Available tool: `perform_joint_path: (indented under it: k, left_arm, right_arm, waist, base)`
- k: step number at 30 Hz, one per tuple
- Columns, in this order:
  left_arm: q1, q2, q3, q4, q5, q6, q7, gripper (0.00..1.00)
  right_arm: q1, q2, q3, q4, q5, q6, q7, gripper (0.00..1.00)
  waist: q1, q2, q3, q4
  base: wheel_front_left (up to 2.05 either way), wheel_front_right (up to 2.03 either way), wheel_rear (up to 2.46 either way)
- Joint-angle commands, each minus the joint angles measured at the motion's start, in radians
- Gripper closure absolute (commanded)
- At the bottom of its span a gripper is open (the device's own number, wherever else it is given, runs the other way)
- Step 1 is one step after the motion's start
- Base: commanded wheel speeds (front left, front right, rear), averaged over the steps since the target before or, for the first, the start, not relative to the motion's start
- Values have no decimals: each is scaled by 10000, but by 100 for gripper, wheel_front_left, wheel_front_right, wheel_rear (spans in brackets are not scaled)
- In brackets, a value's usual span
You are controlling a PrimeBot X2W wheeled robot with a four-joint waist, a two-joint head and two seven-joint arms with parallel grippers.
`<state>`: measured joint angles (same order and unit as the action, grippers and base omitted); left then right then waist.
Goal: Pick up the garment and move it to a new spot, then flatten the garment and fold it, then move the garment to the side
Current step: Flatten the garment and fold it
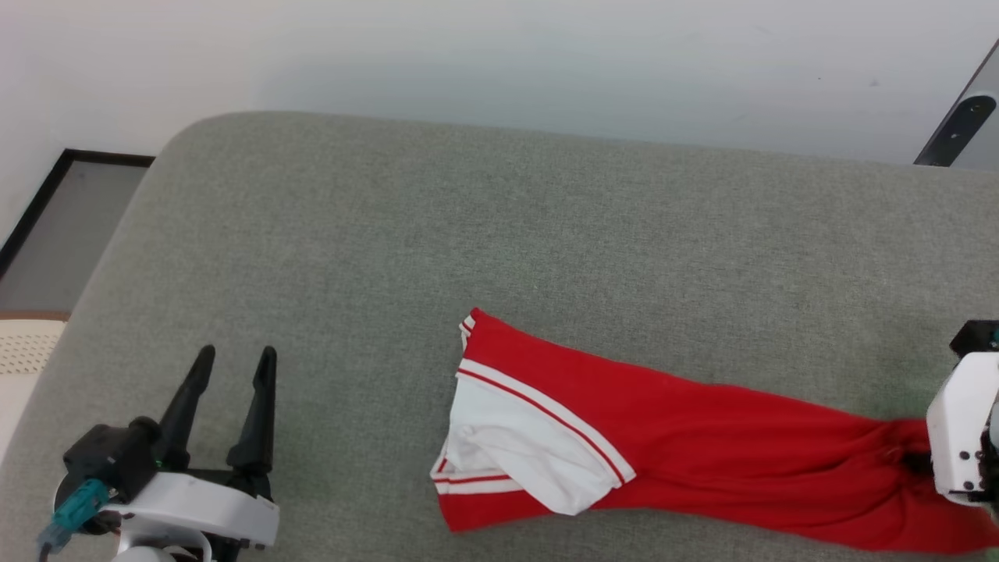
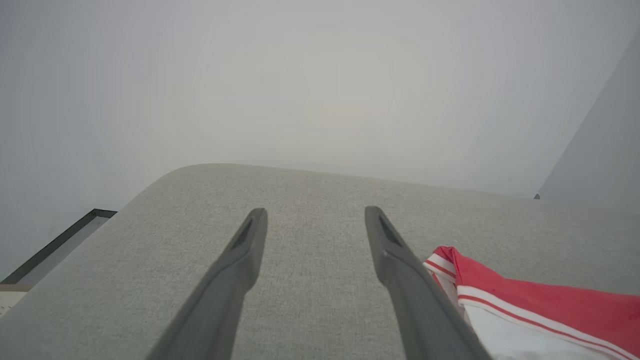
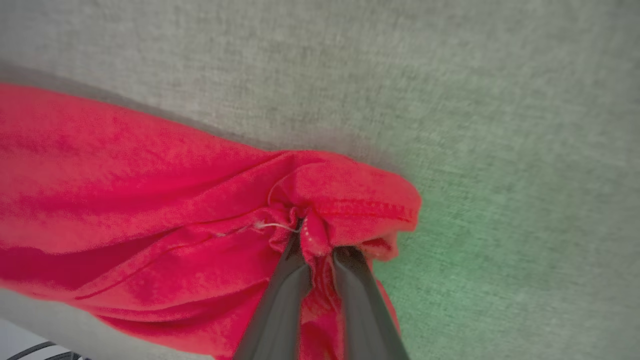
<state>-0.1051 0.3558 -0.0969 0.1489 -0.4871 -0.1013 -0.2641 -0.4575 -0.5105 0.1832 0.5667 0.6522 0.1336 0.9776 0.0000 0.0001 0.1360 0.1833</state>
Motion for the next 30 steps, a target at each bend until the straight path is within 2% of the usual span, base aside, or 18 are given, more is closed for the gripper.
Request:
perform_joint_path:
  k: [1, 9, 12, 22, 30]
  left_arm:
    - [36, -26, 23, 28, -70, -41, 4, 0]
    - [283, 34, 124, 73, -238, -57, 9, 0]
    - [380, 77, 224, 30, -339, 10, 29, 0]
    - [1044, 286, 625, -275, -731, 387, 485, 0]
    - [1532, 418, 970, -607, -1121, 604, 831, 0]
  right_arm:
    - [-49, -172, -114, 177, -288, -57, -253, 100]
    - [-267, -890, -879, 589, -1028, -44, -336, 100]
    - [-485, -821, -1118, 564, -1078, -41, -391, 100]
    - [-828, 859, -1017, -971, -636, -38, 209, 100]
    - [-567, 2812, -1005, -2594, -577, -38, 1067, 100]
  waist:
    - [0, -1, -16, -10]
    - [0, -1, -188, -172]
    - [0, -1, -269, -352]
    - [0, -1, -1082, -1318]
    - [0, -1, -1729, -1906]
  base:
    - [0, 0, 0]
    - [0, 0, 0]
    - [0, 0, 0]
    - [0, 0, 0]
    - [0, 0, 0]
